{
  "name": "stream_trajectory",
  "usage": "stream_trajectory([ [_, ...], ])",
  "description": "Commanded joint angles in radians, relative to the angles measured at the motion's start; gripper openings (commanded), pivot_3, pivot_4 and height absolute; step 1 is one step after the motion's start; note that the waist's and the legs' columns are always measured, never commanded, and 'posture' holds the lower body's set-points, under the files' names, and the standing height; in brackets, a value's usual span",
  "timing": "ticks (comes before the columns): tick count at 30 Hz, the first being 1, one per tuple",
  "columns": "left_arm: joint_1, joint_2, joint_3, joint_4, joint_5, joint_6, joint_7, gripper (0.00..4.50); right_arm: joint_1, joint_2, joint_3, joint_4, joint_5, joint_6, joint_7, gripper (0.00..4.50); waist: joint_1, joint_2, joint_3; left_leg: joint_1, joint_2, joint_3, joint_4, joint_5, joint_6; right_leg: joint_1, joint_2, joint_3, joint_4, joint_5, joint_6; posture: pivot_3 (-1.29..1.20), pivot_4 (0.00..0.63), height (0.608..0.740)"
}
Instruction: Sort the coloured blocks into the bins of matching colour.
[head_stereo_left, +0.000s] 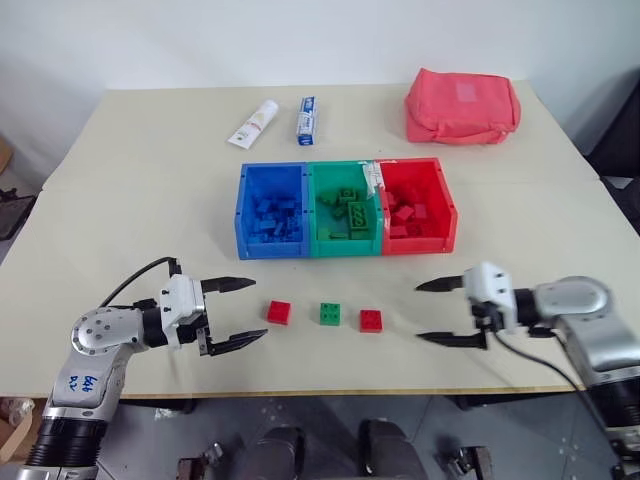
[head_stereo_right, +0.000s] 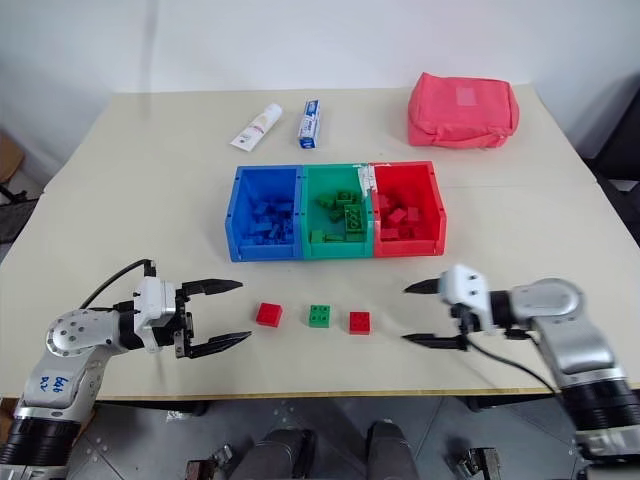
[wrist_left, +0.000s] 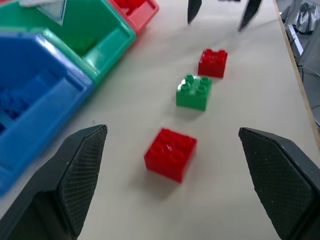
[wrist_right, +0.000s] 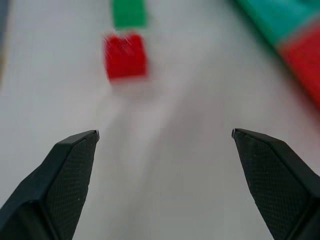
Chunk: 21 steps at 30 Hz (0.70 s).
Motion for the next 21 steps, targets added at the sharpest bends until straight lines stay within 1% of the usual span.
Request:
stream_trajectory([
  [1,0.024,0.004,0.021,-0.049,0.006,-0.016,0.021,4.5,-0.025,0.058,0.066,-0.05,-0.044,0.03,-0.057,4.46,0.004,0.0,0.0,0.0,-0.001,-0.001,0.0,0.0,0.0,0.0,-0.001,0.0,0.0,0.0,0.0,0.0,0.15,0.74],
  [2,0.029,0.003,0.021,-0.054,0.006,-0.016,0.025,4.5,-0.029,0.071,0.079,-0.048,-0.055,0.031,-0.067,4.46,0.005,0.0,0.0,0.0,-0.001,-0.001,0.001,0.0,0.0,0.001,-0.001,-0.001,0.0,0.0,0.0,0.0,0.15,0.74],
  [5,0.051,0.002,0.018,-0.082,0.006,-0.013,0.036,4.5,-0.037,0.091,0.108,-0.032,-0.078,0.038,-0.08,3.86,0.009,0.0,0.0,0.0,-0.001,-0.001,0.001,0.0,0.0,0.001,-0.001,-0.001,0.0,0.0,0.0,0.0,0.15,0.74],
  [10,0.078,0.009,0.035,-0.11,-0.004,0.0,0.052,4.5,0.001,0.047,0.066,-0.049,-0.054,0.029,-0.067,2.21,0.008,0.0,0.0,0.0,-0.001,-0.001,0.0,0.0,0.0,0.001,-0.001,-0.001,-0.001,0.0,0.0,0.0,0.15,0.74],
  [12,0.079,-0.005,0.042,-0.121,-0.022,0.017,0.07,4.5,0.002,0.056,0.031,-0.032,-0.035,0.014,-0.088,1.52,0.008,0.0,0.0,0.0,-0.001,-0.001,0.0,0.0,0.0,0.001,0.0,-0.001,-0.001,0.0,0.0,0.0,0.15,0.74],
  [13,0.073,-0.023,0.051,-0.132,-0.049,0.044,0.095,4.5,-0.003,0.074,-0.003,-0.04,0.011,0.048,-0.102,1.45,0.008,0.0,0.0,0.0,-0.001,-0.001,0.0,0.0,0.0,0.001,0.0,-0.001,0.0,0.0,0.0,0.0,0.15,0.74],
  [15,0.058,-0.05,0.066,-0.15,-0.089,0.089,0.14,4.5,-0.018,0.116,-0.065,-0.053,0.082,0.088,-0.146,1.45,0.008,0.0,0.0,0.0,-0.001,-0.001,0.001,0.0,0.0,0.001,0.0,-0.001,0.0,0.0,0.0,0.0,0.15,0.74],
  [17,0.05,-0.067,0.072,-0.161,-0.098,0.11,0.166,4.5,-0.044,0.149,-0.133,-0.058,0.147,0.124,-0.191,1.45,0.003,0.0,0.0,0.0,0.0,-0.001,0.001,0.0,0.0,0.001,0.0,-0.001,0.0,0.0,0.0,0.0,0.15,0.74],
  [19,0.049,-0.079,0.074,-0.17,-0.1,0.12,0.183,4.5,-0.088,0.168,-0.195,-0.041,0.196,0.175,-0.246,1.45,-0.002,0.0,0.0,0.0,0.0,-0.001,0.0,0.0,0.0,0.001,0.0,-0.001,0.001,0.0,0.0,0.0,0.15,0.74],
  [21,0.044,-0.094,0.079,-0.174,-0.103,0.128,0.208,4.5,-0.158,0.175,-0.239,0.03,0.192,0.186,-0.311,1.45,-0.004,0.0,0.0,0.0,0.0,-0.001,0.0,0.0,0.0,0.0,0.0,0.0,0.001,0.0,0.0,0.0,0.15,0.74],
])
